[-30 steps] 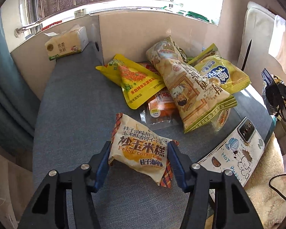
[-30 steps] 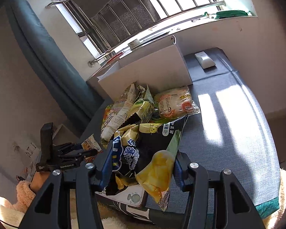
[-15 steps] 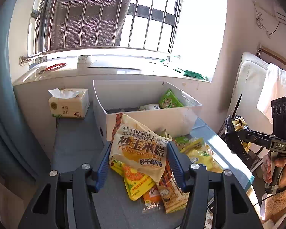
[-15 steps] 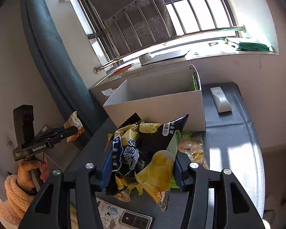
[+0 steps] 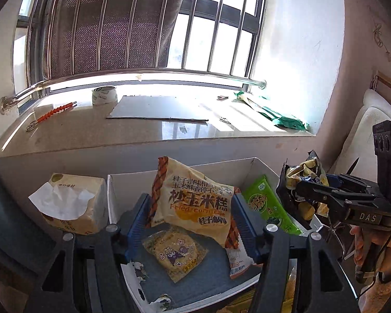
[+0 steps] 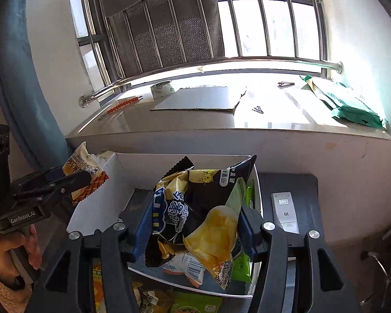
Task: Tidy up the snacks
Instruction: 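Place both packets into the white box and release, then grasp the yellow chip bag with the right gripper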
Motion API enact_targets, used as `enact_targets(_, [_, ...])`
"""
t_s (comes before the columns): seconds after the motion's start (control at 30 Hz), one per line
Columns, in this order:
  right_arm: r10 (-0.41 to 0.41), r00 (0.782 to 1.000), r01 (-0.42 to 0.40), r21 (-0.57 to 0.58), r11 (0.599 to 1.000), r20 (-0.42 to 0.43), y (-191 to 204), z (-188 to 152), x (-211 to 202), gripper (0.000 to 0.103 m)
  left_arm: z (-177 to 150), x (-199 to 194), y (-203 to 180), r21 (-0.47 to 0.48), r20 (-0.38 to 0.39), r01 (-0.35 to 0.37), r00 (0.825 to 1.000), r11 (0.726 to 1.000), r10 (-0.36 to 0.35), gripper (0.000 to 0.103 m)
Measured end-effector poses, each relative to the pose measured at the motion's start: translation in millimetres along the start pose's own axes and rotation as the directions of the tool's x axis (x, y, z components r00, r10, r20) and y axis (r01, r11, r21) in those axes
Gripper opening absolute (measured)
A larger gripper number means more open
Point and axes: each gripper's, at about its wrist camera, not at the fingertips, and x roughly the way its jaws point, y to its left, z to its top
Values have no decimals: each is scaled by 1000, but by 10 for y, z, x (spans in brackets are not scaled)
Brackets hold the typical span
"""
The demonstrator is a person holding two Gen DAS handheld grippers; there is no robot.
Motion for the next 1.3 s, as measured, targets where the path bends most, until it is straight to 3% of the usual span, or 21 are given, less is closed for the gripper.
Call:
enact_targets(0.03, [3,1000,-3,14,1000,-5,-48,18,35,103,-36,60,19,-11,-30,-25,999,1000,25,96])
enact_targets(0.07, [-3,1000,3,29,1000,-1,-86,23,36,103,-65,69,31,-19,-34,-36,999,999,35,103])
enact_targets(0.3, [-6,998,5,5,1000,58,-60,-34,-311,103,-221,-359,-30,8,28,-51,998,999,51,103])
enact_targets(0.5, [83,988,-80,-31,996,129,128,-158,-826,103,-322,-1007,-149,36,138,-48,990,998,43,103])
enact_targets(0.77, [148,968,-133,-88,987,203,262,-784,-1606,103,-919,-1855,-411,81,253,-2,967,997,-18,103])
enact_targets(1.0, [103,970,-85,-88,992,220,212,-1623,-1895,103,-1697,-2021,-560,82,215,-26,977,996,7,103])
enact_targets(1.13, [57,989,-63,34,997,137,98,-2194,-1774,103,-2176,-1921,-549,15,133,16,991,1000,-18,103])
enact_targets(1.23, [85,995,-90,103,991,56,71,-2517,-1638,103,-2438,-1816,-507,-50,67,60,996,997,-57,103])
enact_targets(1.3, [127,992,-127,139,982,10,82,-2610,-1536,103,-2536,-1788,-506,-62,50,44,998,997,-41,103])
